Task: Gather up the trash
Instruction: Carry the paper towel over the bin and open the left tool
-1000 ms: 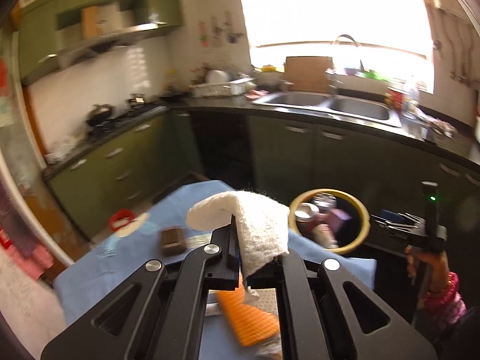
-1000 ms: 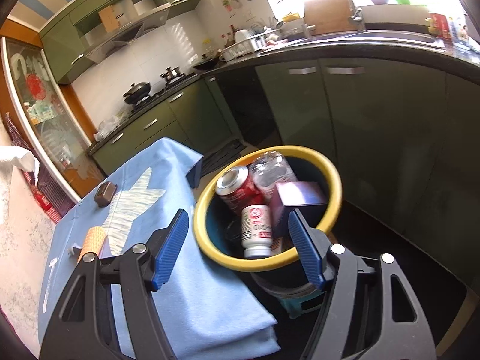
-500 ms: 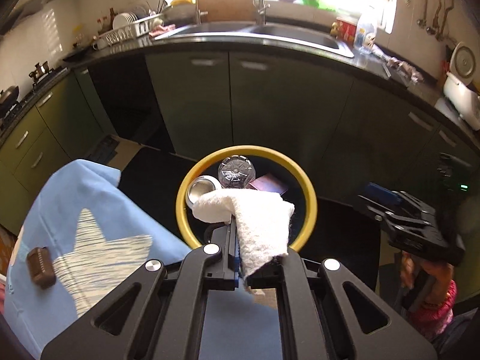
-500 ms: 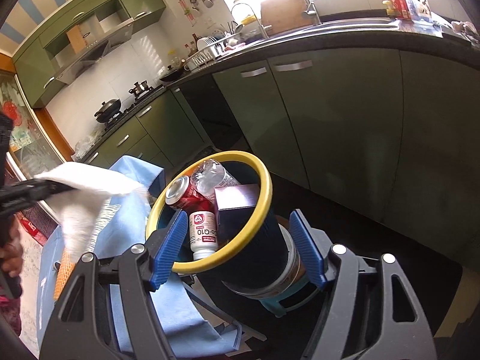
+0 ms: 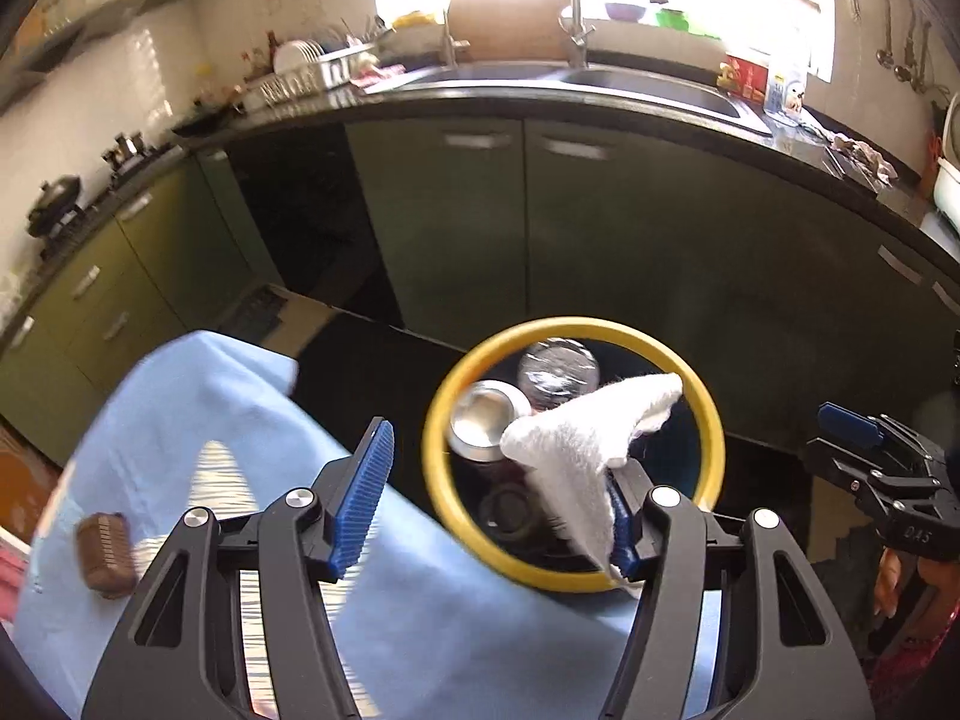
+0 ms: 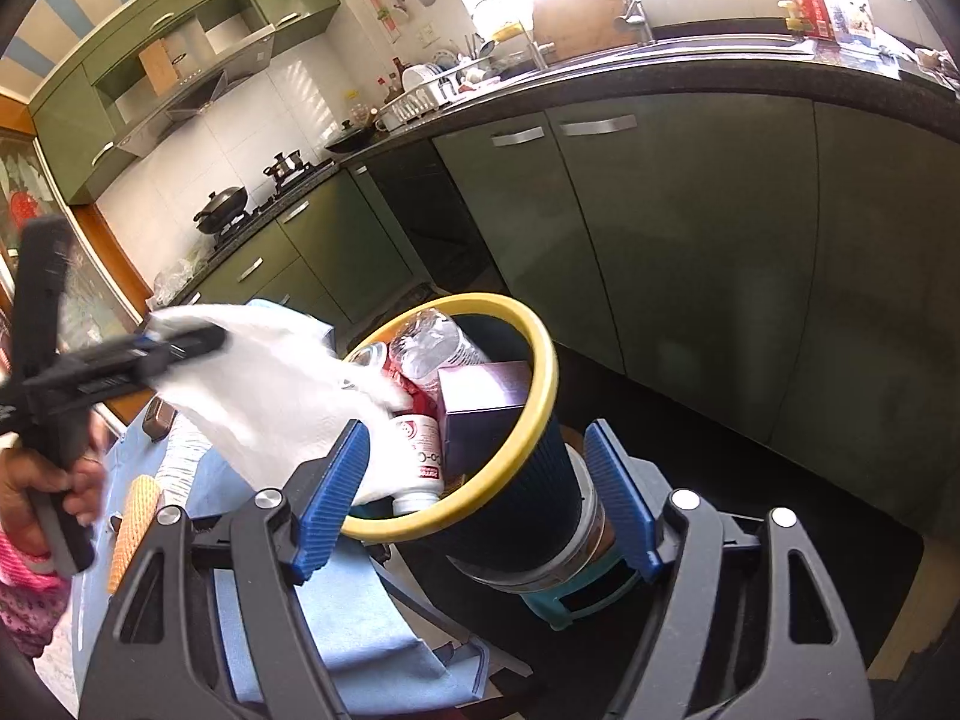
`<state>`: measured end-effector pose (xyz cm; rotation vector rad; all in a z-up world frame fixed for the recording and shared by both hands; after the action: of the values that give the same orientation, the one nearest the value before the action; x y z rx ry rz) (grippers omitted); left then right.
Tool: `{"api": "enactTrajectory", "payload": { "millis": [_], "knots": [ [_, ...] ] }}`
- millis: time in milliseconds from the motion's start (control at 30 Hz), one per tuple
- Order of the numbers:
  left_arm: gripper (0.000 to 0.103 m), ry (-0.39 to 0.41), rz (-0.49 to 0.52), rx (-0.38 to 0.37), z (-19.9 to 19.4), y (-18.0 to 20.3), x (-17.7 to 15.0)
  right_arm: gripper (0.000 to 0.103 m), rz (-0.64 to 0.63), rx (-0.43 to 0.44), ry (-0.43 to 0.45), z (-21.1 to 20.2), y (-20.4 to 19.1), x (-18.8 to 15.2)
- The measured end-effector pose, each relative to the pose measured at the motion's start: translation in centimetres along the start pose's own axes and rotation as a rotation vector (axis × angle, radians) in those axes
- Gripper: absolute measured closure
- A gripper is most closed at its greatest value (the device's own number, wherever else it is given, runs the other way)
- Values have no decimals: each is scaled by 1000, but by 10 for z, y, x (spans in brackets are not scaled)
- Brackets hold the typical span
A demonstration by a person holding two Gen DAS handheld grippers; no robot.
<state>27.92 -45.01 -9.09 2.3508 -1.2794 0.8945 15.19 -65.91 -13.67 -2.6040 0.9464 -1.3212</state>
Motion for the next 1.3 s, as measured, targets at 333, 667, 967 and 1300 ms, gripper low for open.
{"api": "enactTrajectory", "payload": {
  "millis": [333, 667, 967, 1300],
  "knots": [
    [47, -31, 89, -22, 21, 19, 46, 33, -27, 4, 17, -9, -23, 7],
    [23, -566, -71, -171, 92, 11, -30, 33, -21, -6, -27, -1, -11, 3],
    [12, -355, -319, -437, 16, -15, 1, 32, -10, -20, -27, 1, -6, 5],
    [13, -447, -701, -640, 50, -5, 13, 32, -115, 49, 64, -19, -58, 18]
  ]
}}
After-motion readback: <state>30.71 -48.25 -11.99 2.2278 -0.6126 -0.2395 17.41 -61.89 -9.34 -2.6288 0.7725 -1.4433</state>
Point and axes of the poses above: each gripper's, at about its wrist camera, not at the fingertips, and z roughly the way its jaws point, y to its right, x to its top, the point moved 7 cm from there along z, roughly the way its jaws point, and after that the axes turned 7 degrees about -x, right-handed, at the moved point
